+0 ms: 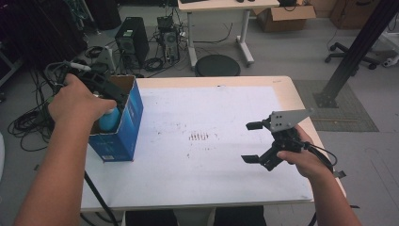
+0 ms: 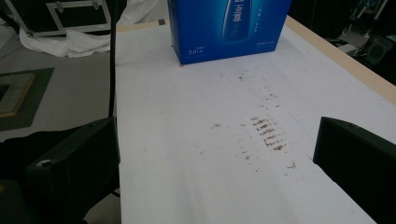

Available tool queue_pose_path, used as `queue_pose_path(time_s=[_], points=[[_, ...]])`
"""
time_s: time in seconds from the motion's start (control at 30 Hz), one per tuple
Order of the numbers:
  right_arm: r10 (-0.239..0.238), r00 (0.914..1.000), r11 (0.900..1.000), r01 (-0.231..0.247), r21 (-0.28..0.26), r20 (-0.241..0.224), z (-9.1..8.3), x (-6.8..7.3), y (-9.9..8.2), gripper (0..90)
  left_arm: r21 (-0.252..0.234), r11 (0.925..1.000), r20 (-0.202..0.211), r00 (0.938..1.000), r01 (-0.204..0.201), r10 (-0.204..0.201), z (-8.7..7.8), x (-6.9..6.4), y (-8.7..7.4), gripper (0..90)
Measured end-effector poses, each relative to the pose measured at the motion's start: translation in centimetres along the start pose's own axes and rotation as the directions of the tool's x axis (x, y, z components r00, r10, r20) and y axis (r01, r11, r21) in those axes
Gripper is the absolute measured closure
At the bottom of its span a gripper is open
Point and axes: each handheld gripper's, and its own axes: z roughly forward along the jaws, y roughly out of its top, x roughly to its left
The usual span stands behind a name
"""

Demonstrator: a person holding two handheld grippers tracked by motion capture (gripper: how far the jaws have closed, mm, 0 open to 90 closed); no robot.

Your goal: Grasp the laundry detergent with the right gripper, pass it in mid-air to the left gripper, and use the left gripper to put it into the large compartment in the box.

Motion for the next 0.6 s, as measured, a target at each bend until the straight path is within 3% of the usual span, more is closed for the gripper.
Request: queue_pose_path(time_s=[0.17,0.23,0.3,0.37,0.4,0.5,0.53,0.57,0.6], points=[[-0.008,1.0000,1.0000,0.008,0.004,0.001,-0.4,0.1,0.3,0.6,-0.030,0.9980,-0.014,0.9984,-0.056,0.055,-1.6,-1.7,0.0,0.2],[-0.010,0.9999,0.9999,0.010,0.011,0.005,-0.7,0.0,0.6,0.6,-0.037,0.9947,-0.018,0.9953,-0.096,0.096,-2.3,-2.7,0.1,0.2],[-0.012,0.9999,0.9997,0.012,0.021,0.011,-1.0,-0.1,0.9,0.7,-0.045,0.9885,-0.019,0.9895,-0.144,0.143,-2.8,-3.6,0.1,0.2],[-0.020,0.9997,0.9993,0.019,0.033,0.016,-1.4,-0.2,1.3,0.7,-0.046,0.9751,-0.013,0.9762,-0.217,0.217,-3.4,-4.9,0.2,0.2],[-0.024,0.9995,0.9989,0.023,0.041,0.021,-1.6,-0.3,1.5,0.7,-0.042,0.9676,-0.011,0.9685,-0.249,0.249,-3.6,-5.5,0.3,0.2],[-0.032,0.9989,0.9969,0.029,0.072,0.034,-2.3,-0.5,2.3,0.7,-0.080,0.9325,0.016,0.9350,-0.352,0.354,-4.5,-7.3,0.3,0.2],[-0.036,0.9987,0.9962,0.033,0.080,0.036,-2.4,-0.6,2.5,0.7,-0.098,0.9087,0.029,0.9115,-0.406,0.410,-4.9,-8.2,0.2,0.2],[-0.038,0.9986,0.9946,0.034,0.098,0.038,-2.6,-0.7,2.8,0.8,-0.106,0.8937,0.040,0.8962,-0.436,0.442,-5.0,-8.7,0.1,0.2],[-0.044,0.9983,0.9931,0.039,0.110,0.039,-2.7,-0.8,3.0,0.9,-0.116,0.8633,0.046,0.8656,-0.491,0.499,-5.3,-9.7,-0.1,0.2]])
